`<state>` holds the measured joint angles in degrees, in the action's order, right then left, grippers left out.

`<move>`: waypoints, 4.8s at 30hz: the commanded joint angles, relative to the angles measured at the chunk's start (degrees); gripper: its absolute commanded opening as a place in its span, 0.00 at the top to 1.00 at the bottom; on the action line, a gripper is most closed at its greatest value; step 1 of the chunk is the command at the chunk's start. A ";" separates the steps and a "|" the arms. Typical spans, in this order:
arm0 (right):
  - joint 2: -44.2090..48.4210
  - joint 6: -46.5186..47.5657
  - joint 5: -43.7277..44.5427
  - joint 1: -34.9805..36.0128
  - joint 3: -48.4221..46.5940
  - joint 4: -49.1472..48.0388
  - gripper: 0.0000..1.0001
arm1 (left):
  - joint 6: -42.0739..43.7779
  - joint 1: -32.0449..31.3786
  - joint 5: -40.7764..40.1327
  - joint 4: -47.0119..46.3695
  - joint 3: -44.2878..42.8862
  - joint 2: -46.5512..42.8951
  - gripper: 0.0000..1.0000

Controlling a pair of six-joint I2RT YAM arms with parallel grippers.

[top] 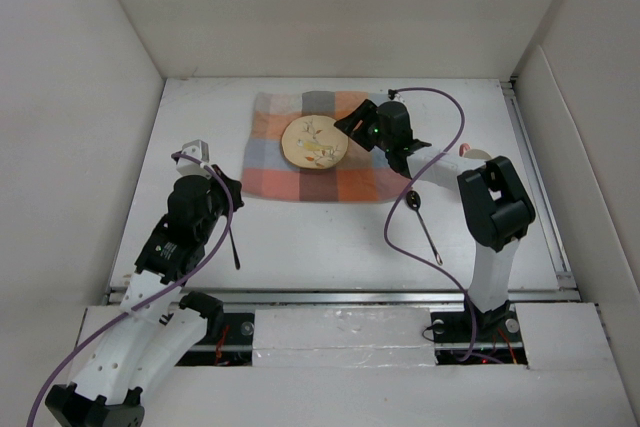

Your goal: Set the dinner table for one person

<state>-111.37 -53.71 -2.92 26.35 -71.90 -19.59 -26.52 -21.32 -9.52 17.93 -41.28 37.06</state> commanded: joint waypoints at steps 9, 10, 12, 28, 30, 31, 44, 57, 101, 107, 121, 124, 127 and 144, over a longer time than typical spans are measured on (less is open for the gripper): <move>7.38 10.73 0.02 -0.87 2.54 2.72 0.83 | -2.57 0.23 -5.77 6.13 -5.21 7.92 0.74; 9.14 12.65 0.10 0.62 3.51 2.37 0.98 | -3.00 1.97 -5.34 7.28 -5.74 9.51 0.75; 15.20 15.03 2.29 2.56 7.36 2.89 1.00 | -4.67 2.51 -5.16 9.30 -6.36 13.80 0.75; 40.09 26.20 11.27 6.87 17.94 7.37 0.89 | -2.65 15.43 -0.15 5.53 -2.49 42.12 0.78; 40.09 26.73 10.83 6.87 17.14 7.47 0.89 | -2.39 15.43 0.46 5.71 -2.67 44.85 0.79; 40.18 27.25 10.57 6.87 16.97 7.03 0.89 | -1.78 15.43 0.81 5.36 -2.76 44.94 0.77; 41.06 29.72 8.45 5.82 14.94 6.15 0.88 | -0.63 15.43 3.01 4.13 -2.40 49.60 0.87; 42.20 29.55 6.00 -1.04 18.72 6.50 0.86 | 0.07 15.43 1.08 5.01 -3.98 40.83 1.00; 39.39 29.37 3.36 -1.56 24.17 2.37 0.82 | 20.46 4.27 -2.26 7.91 -66.12 87.57 1.00; 39.39 29.45 3.36 -1.56 24.26 2.37 0.80 | 20.63 4.27 -2.78 7.64 -68.32 89.68 1.00; 39.65 29.81 3.71 -1.04 24.17 2.63 0.76 | 20.64 4.27 -3.66 7.73 -68.59 90.82 0.81; 39.65 30.24 4.24 -1.04 24.00 2.89 0.87 | 20.02 4.27 -4.28 7.91 -68.32 87.59 0.80; 39.74 30.60 4.50 -1.04 23.47 4.03 1.00 | 18.09 3.57 -4.02 7.65 -67.45 79.79 0.79; 59.95 22.53 12.78 -3.40 41.91 30.49 0.75 | 6.83 -1.53 22.42 -0.63 -16.83 8.41 1.00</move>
<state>-53.04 -27.42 9.15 24.69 -33.85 4.38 -18.94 -23.09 6.11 13.34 -63.29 45.08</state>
